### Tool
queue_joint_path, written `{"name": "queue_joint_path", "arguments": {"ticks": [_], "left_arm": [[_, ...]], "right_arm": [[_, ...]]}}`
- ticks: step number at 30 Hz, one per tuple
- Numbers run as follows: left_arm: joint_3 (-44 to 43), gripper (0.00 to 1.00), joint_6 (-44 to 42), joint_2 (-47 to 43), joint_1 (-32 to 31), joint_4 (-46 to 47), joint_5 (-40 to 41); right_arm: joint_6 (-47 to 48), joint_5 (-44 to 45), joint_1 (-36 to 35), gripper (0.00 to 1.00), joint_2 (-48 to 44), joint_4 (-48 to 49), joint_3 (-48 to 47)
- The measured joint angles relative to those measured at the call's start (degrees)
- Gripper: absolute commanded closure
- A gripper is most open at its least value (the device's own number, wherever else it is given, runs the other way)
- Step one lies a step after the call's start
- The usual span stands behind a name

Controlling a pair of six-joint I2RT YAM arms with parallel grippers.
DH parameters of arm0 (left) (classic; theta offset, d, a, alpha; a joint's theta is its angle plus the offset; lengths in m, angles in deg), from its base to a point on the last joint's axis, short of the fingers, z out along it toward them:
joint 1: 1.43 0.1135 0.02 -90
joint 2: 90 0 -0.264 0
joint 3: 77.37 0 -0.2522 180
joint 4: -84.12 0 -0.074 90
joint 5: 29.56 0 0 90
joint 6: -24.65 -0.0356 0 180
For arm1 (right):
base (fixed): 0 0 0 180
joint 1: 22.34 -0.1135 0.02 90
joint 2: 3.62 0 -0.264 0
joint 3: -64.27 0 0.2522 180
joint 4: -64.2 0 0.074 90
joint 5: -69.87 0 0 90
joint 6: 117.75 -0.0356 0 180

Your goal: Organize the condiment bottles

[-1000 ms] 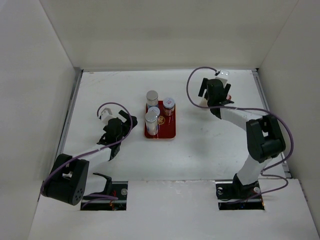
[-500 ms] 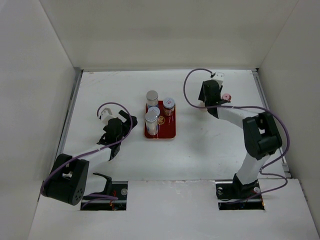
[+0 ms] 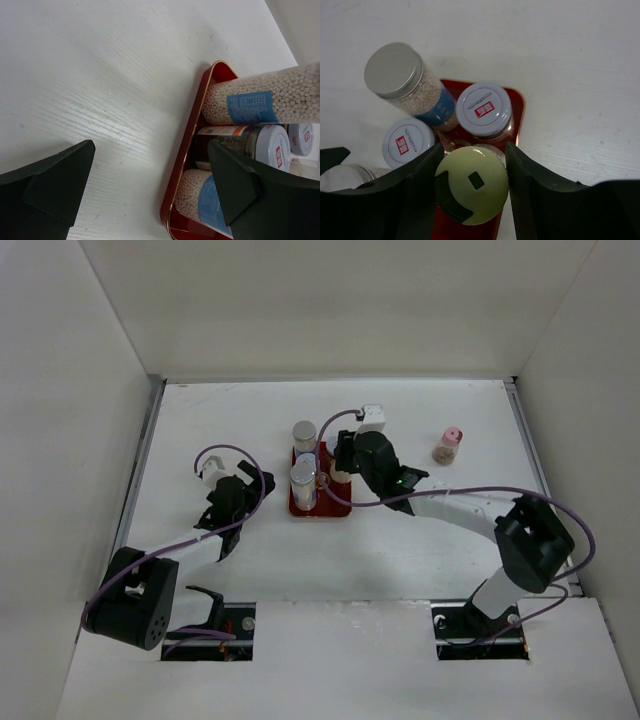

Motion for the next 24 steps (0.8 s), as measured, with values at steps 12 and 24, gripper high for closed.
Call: {"name": "queue_joint_path", "arguments": {"ticks": [12, 24], "left_arm": [[0.0, 0.00, 0.0, -0.1, 0.1, 0.1, 0.0], [0.0, 0.00, 0.0, -0.1, 0.1, 0.1, 0.0]], "right_arm": [[-0.6, -1.3, -1.1, 0.34, 12.2, 1.9, -3.3], [0.0, -1.1, 2.0, 0.09, -3.5, 3.4, 3.8]]}}
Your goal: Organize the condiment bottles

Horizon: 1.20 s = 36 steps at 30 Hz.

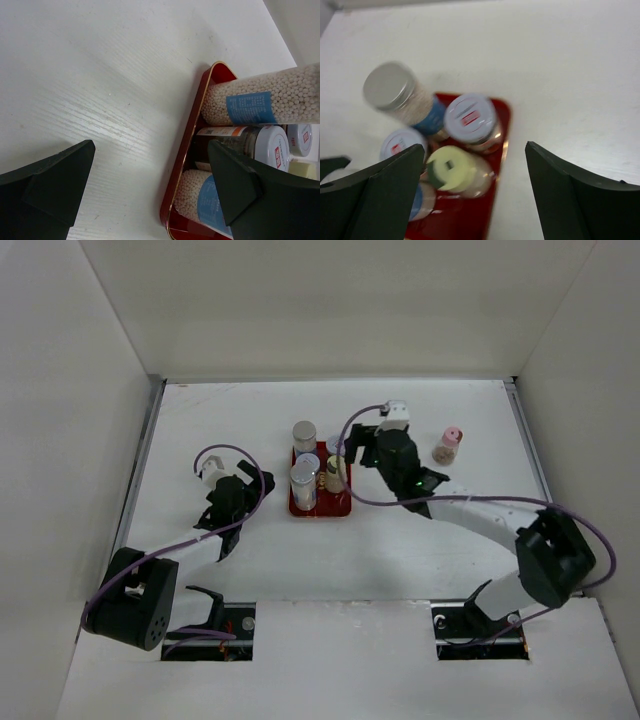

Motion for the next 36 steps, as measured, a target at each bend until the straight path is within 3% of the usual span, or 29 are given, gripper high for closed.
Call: {"name": "queue_joint_path", "arguments": {"ticks": [6, 10, 15, 19, 24, 30, 36], "left_arm": [[0.0, 0.00, 0.0, 0.0, -0.3, 0.0, -0.1], [0.0, 0.00, 0.0, 0.0, -0.5, 0.0, -0.1], [0.0, 0.00, 0.0, 0.0, -0.5, 0.0, -0.1], [0.0, 0.00, 0.0, 0.0, -0.7, 0.0, -0.1], [0.0, 0.00, 0.0, 0.0, -0.8, 0.0, -0.1], [0.0, 0.00, 0.0, 0.0, -0.8, 0.0, -0.1], [0.0, 0.00, 0.0, 0.0, -0.9, 0.0, -0.1]], "right_arm": [[-0.4, 8.6, 17.7, 0.00, -5.7, 1.4, 4.3], [0.1, 12.2, 27.4, 0.00, -1.6, 0.9, 4.1], [0.4, 10.7, 32.0, 0.02, 6.0, -1.5, 1.1], [0.5, 7.8, 32.9, 0.21, 9.9, -2.3, -0.5], [0.9, 6.0, 33.0, 0.54, 11.6, -1.9, -1.4], [0.6, 6.0, 30.2, 0.55, 7.8, 0.1, 2.5], [-0.6, 6.5, 14.1, 0.54, -2.5, -0.7, 8.4]]}}
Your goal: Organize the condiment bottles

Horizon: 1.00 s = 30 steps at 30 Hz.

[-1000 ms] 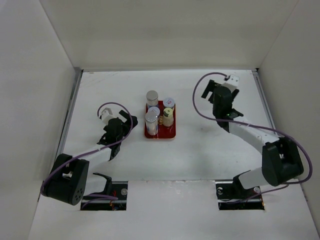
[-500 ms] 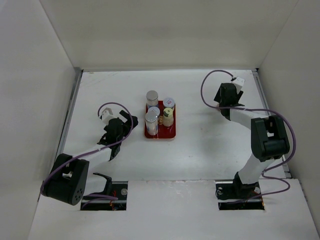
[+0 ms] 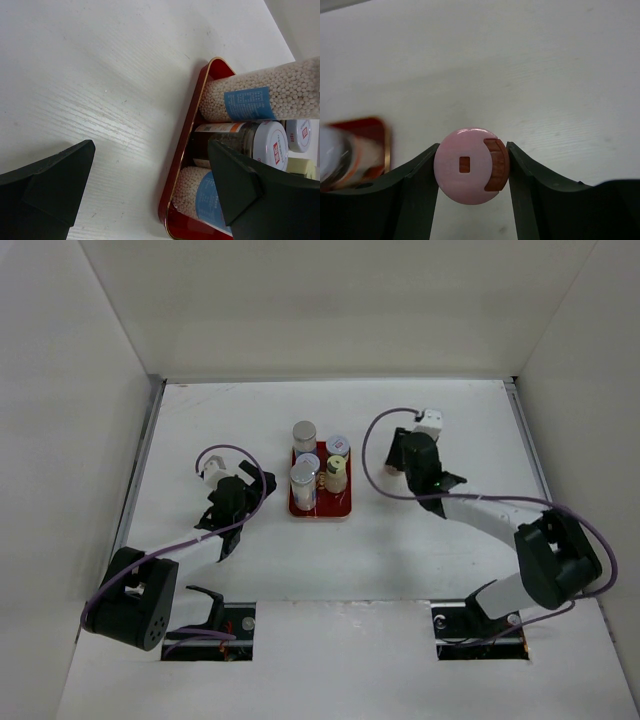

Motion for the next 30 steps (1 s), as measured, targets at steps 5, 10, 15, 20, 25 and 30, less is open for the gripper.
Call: {"name": "queue_joint_path", "arguments": {"ticks": [5, 10, 15, 20, 25, 30], "left_arm": [[0.0, 0.00, 0.0, 0.1, -0.1, 0.0, 0.0], [0.0, 0.00, 0.0, 0.1, -0.2, 0.0, 0.1], [0.0, 0.00, 0.0, 0.1, -0.2, 0.0, 0.3], [0.0, 0.00, -0.1, 0.0, -0.2, 0.0, 0.7], [0.0, 0.00, -0.4, -0.1, 0.2, 0.0, 0.8], [0.0, 0.00, -0.5, 0.0, 0.5, -0.5, 0.9]], "right_arm": [[-0.3, 0.0, -14.1, 0.53, -3.7, -0.9, 1.0], [-0.5, -0.2, -21.5, 0.53, -3.3, -1.8, 0.7], [-1.1, -1.1, -25.2, 0.51, 2.7, -1.7, -3.0], [-1.1, -1.6, -26.6, 0.36, 9.1, -1.2, -4.7], [0.0, -1.3, -26.8, 0.07, 8.7, -0.6, -4.9], [1.6, -0.6, -26.5, 0.00, -0.1, 0.3, -0.4]]}}
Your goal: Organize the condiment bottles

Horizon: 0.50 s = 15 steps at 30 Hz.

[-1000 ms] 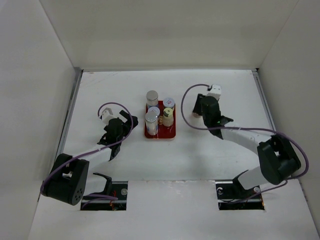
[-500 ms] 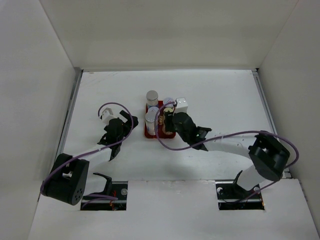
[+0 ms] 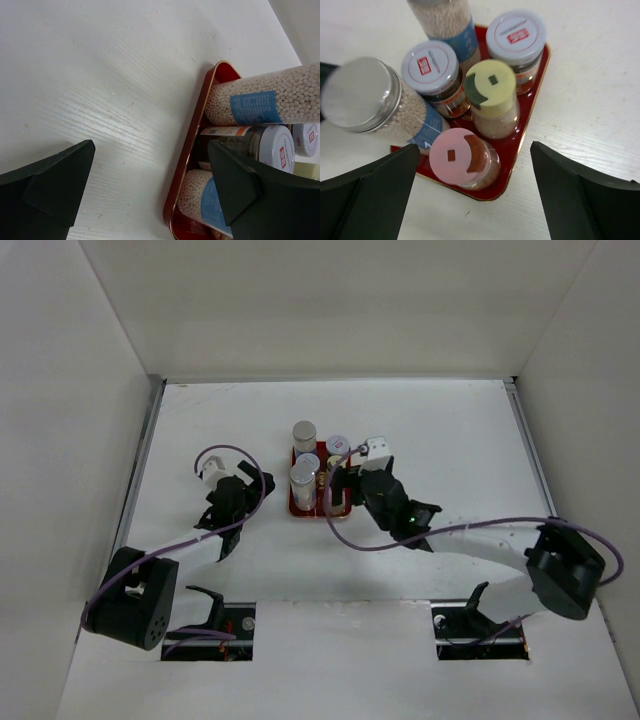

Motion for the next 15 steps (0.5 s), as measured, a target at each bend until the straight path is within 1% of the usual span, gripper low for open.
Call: {"name": "queue_joint_path", "arguments": {"ticks": [3, 6, 9, 12, 13, 15], "left_arm": [[0.0, 0.00, 0.0, 0.3, 0.0, -0.1, 0.1], [0.0, 0.00, 0.0, 0.5, 0.0, -0.2, 0.3], [0.0, 0.00, 0.0, 0.5, 0.0, -0.2, 0.5], [0.0, 0.00, 0.0, 0.5, 0.0, -0.2, 1.0], [0.0, 0.00, 0.0, 0.5, 0.0, -0.2, 1.2], [-0.1, 0.00, 0.0, 0.5, 0.0, -0.2, 1.4]], "right_arm": [[0.2, 2.5, 2.1, 0.00, -7.7, 4.3, 5.0], [-0.5, 6.6, 7.0, 0.00, -12.7, 10.4, 11.3], [-3.0, 8.9, 12.7, 0.00, -12.3, 13.4, 15.6], [-6.0, 6.9, 16.7, 0.00, -8.1, 13.4, 16.3], [-7.0, 5.5, 17.5, 0.06, -7.0, 13.3, 16.3], [-9.1, 1.4, 18.9, 0.33, -5.9, 13.0, 16.5]]}}
